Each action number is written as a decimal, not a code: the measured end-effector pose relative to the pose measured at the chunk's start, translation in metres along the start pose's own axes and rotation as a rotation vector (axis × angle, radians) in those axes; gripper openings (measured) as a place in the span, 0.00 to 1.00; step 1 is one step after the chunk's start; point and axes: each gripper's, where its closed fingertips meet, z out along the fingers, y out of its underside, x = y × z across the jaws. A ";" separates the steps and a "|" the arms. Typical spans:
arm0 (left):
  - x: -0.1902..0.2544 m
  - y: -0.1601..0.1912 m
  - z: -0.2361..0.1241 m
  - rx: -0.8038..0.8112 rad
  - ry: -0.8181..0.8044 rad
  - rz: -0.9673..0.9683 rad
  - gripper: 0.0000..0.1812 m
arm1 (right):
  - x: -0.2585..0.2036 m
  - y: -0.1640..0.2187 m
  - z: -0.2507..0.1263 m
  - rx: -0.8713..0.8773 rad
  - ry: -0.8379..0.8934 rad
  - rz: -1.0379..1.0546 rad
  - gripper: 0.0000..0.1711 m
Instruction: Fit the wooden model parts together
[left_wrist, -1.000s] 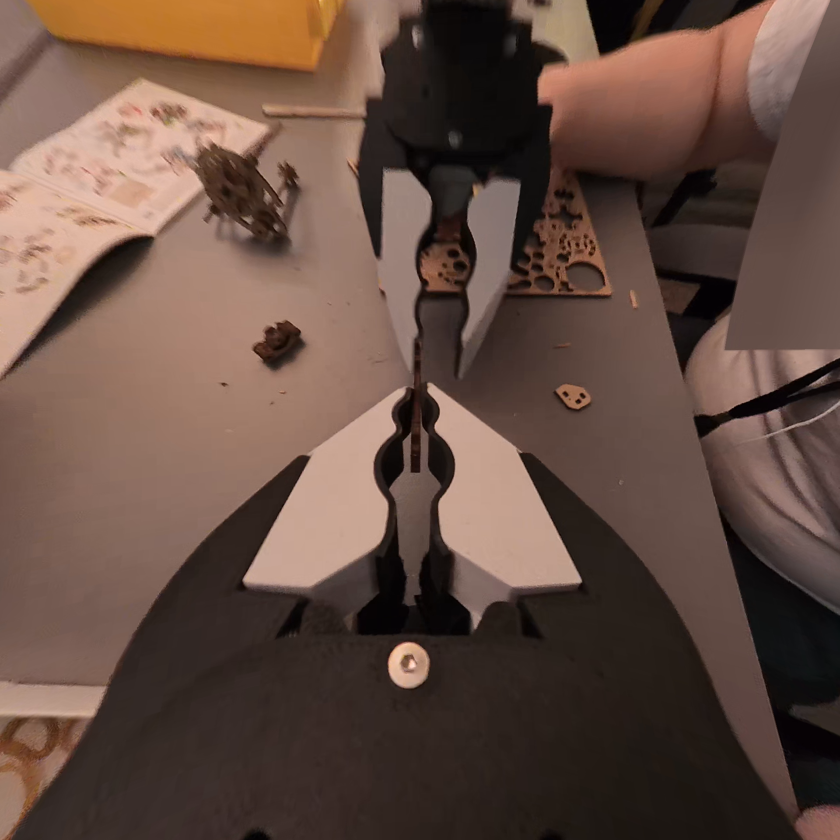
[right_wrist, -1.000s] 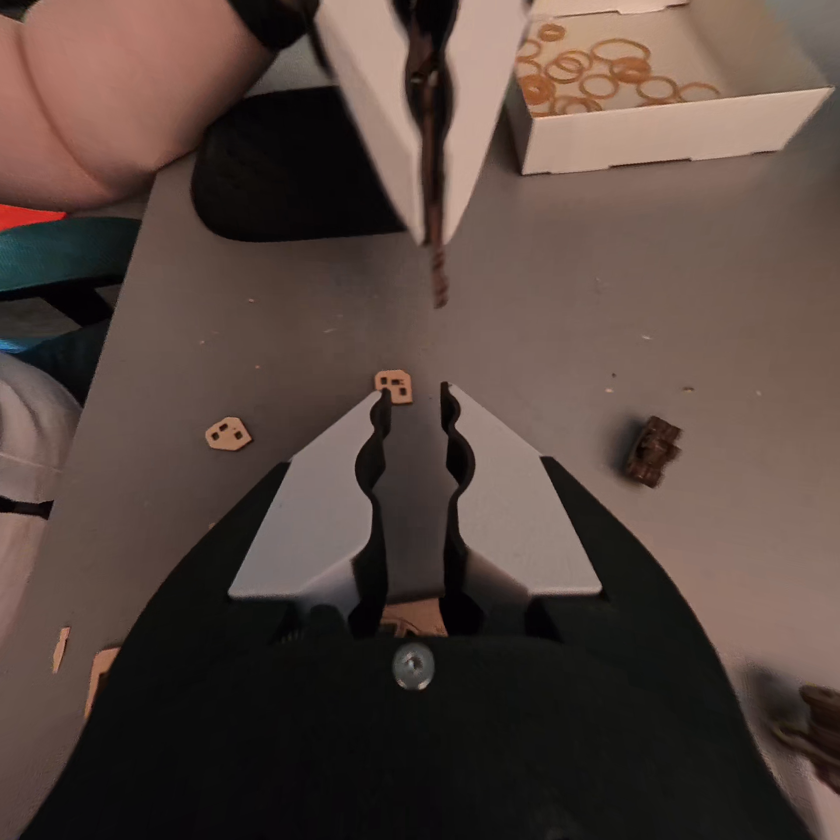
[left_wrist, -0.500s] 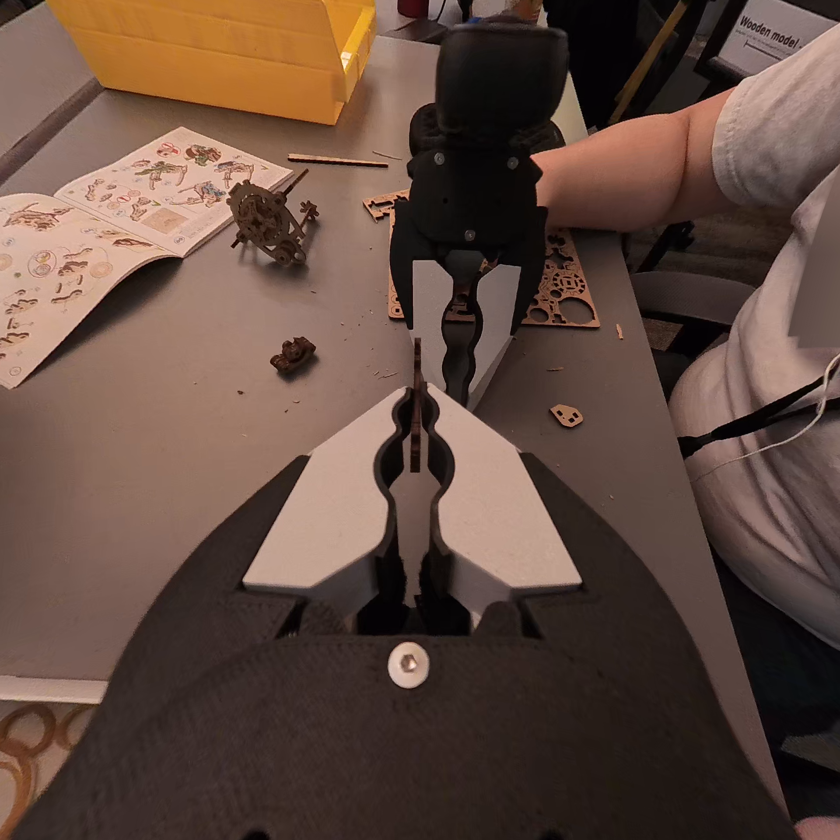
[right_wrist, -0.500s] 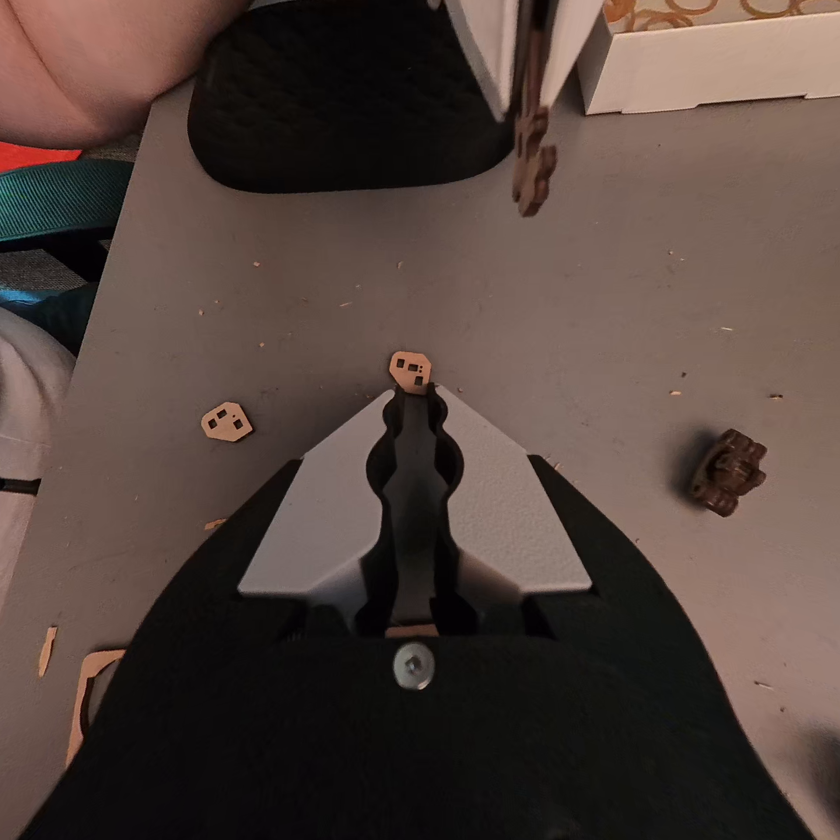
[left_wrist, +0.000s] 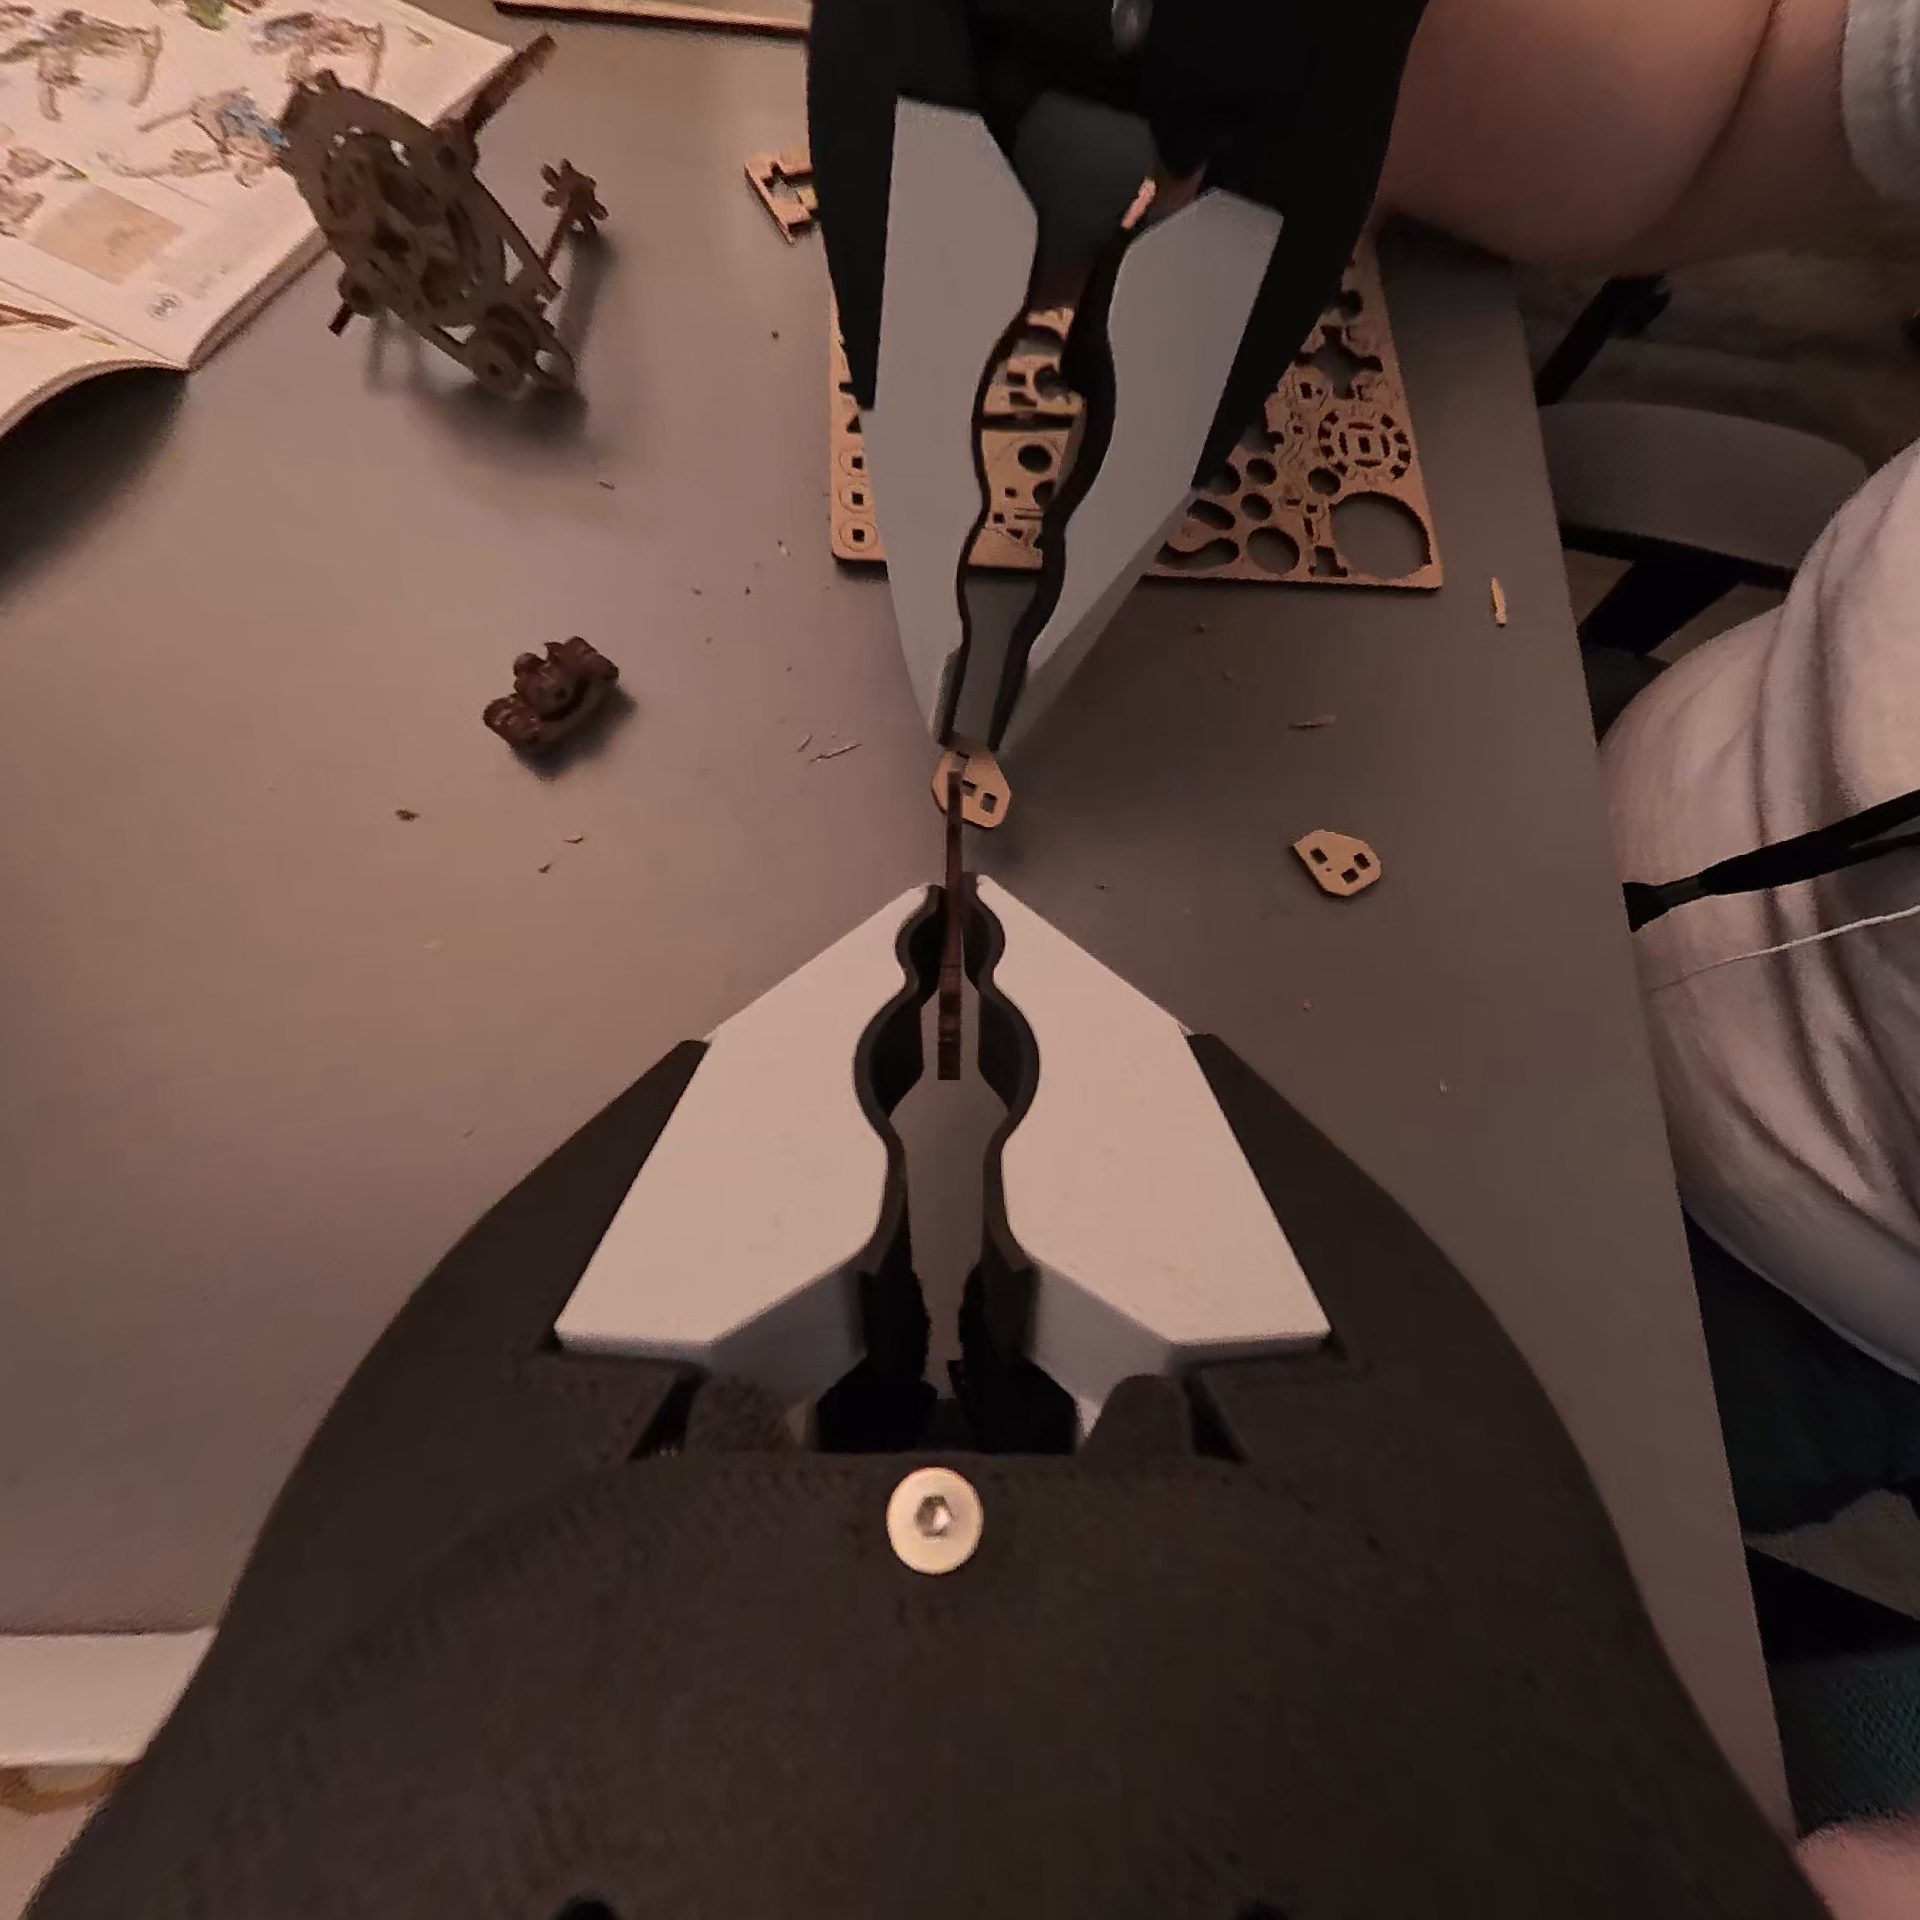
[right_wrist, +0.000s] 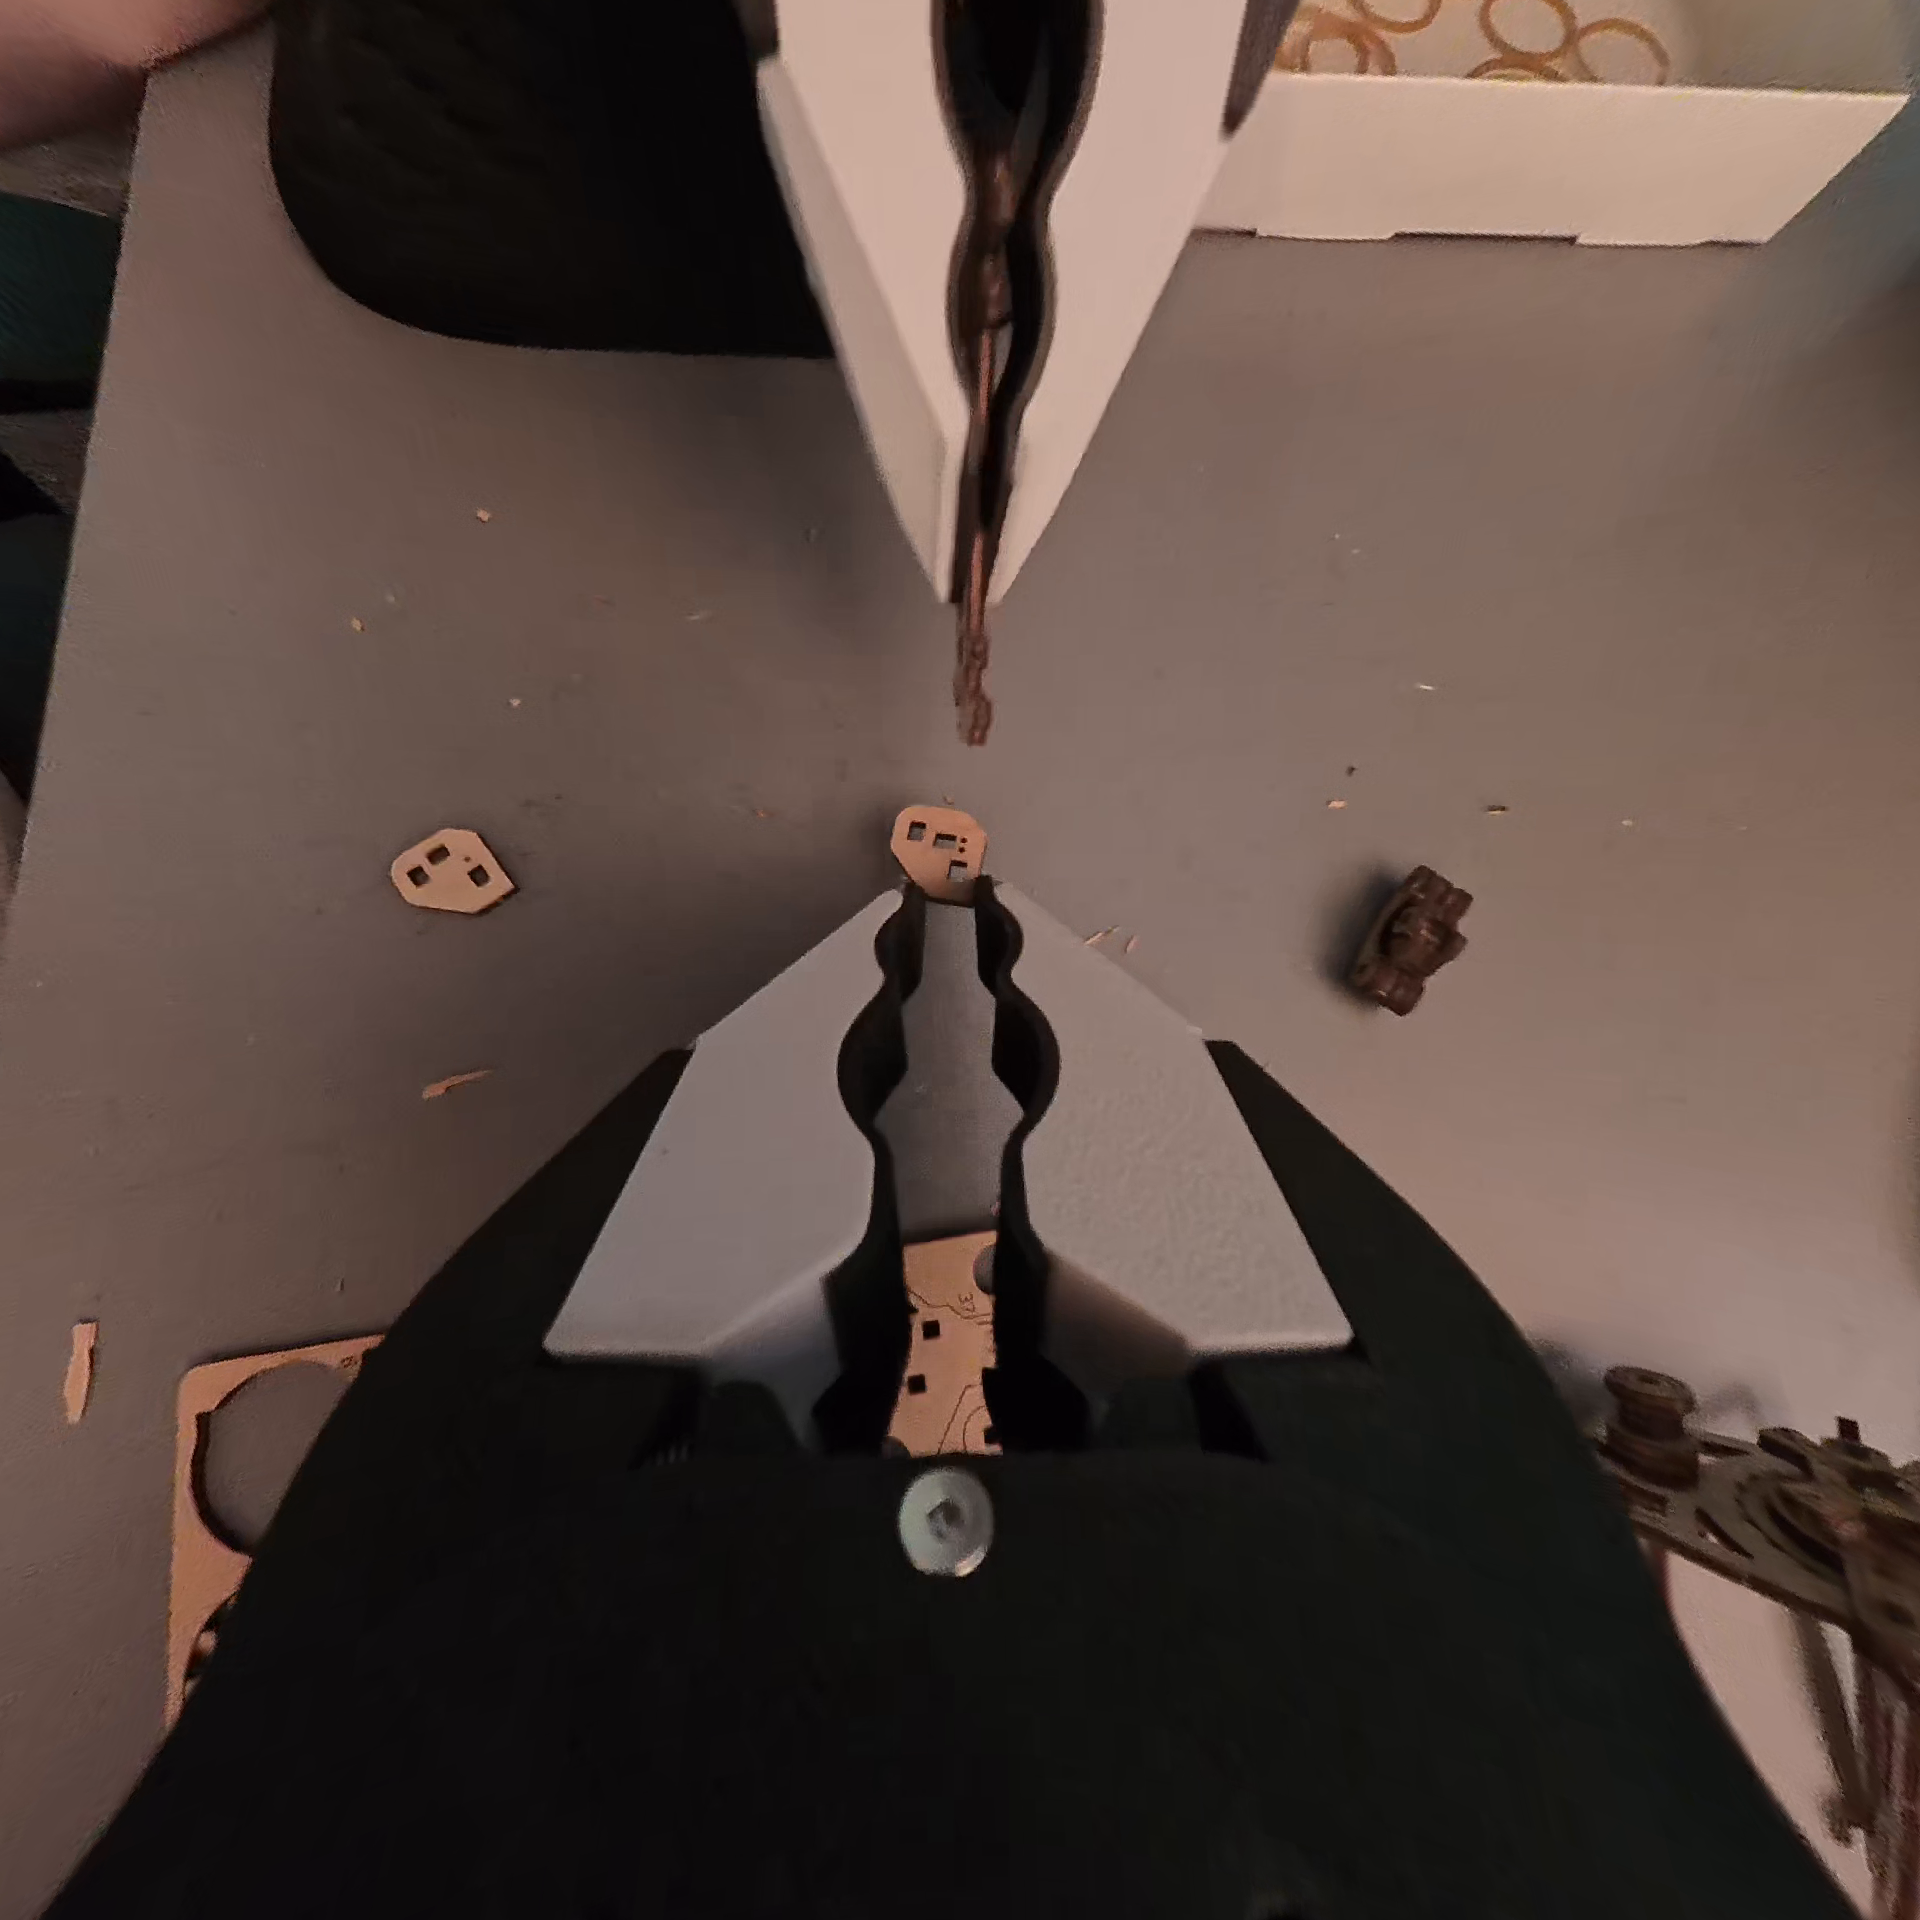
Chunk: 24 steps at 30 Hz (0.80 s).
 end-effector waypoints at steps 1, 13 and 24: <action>0.002 0.001 0.002 -0.009 0.007 0.002 0.00 | 0.000 -0.002 -0.002 0.012 0.001 0.003 0.05; 0.003 0.006 0.012 -0.049 0.013 -0.001 0.00 | 0.003 -0.009 -0.009 0.070 -0.012 0.039 0.00; -0.020 0.002 -0.021 0.015 -0.109 -0.043 0.00 | 0.014 -0.003 0.018 0.101 0.004 0.114 0.11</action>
